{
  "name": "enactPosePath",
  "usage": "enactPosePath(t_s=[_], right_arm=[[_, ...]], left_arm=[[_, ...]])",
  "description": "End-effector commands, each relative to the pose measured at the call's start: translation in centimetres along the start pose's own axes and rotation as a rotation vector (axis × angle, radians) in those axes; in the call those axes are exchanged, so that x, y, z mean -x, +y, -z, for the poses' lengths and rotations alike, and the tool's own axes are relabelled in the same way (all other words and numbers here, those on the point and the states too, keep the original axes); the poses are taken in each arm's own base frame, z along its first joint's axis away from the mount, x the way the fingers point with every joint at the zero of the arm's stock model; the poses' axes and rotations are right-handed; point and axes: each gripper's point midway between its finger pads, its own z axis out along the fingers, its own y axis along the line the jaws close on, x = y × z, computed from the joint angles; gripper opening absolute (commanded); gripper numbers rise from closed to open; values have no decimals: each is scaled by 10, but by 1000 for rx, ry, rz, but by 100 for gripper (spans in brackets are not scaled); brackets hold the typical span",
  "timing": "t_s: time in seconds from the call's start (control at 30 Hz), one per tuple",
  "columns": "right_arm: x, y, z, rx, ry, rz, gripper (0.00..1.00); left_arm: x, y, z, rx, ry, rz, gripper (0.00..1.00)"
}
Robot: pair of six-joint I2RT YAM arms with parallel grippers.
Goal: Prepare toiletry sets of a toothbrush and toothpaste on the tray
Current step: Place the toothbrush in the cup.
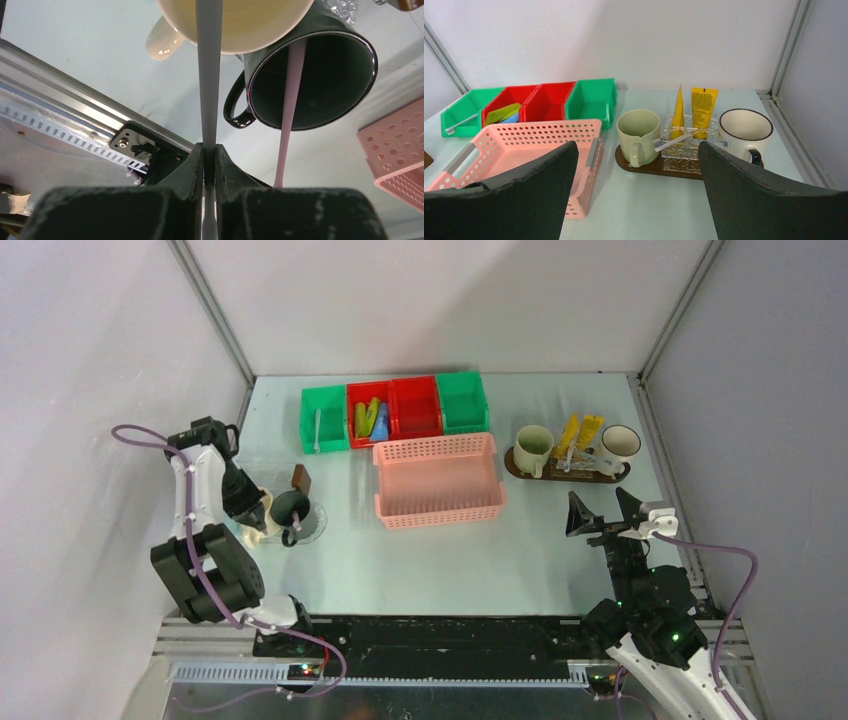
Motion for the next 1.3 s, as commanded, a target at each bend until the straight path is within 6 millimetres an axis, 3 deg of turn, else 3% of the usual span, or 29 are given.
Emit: enactPosePath(t_s=[0.0,0.27,0.53,0.67,0.8,1.03,1.27], right_arm=[[29,-9,11,-14,-131,-61,92],[29,-9,11,-13,-130,-62,92],[29,-8,11,-12,-131,-61,92],[29,-8,10,-10,-132,-62,92],[30,-8,10,-8,-137,-61,92],[31,-22,10,-77,-143,-41,92],[28,-38,7,-157,-130,-4,92]], left_arm=[[13,6,5,30,-16,-52,13],[20,14,10,77,-42,-63,39],[32,14,37,80,-178,-57,77],[47,8,57,112,-297,-108,88],[66,-15,79,89,-423,-181,89],[103,-77,116,-30,-675,-310,89],[134,-145,122,-138,-770,-417,89]])
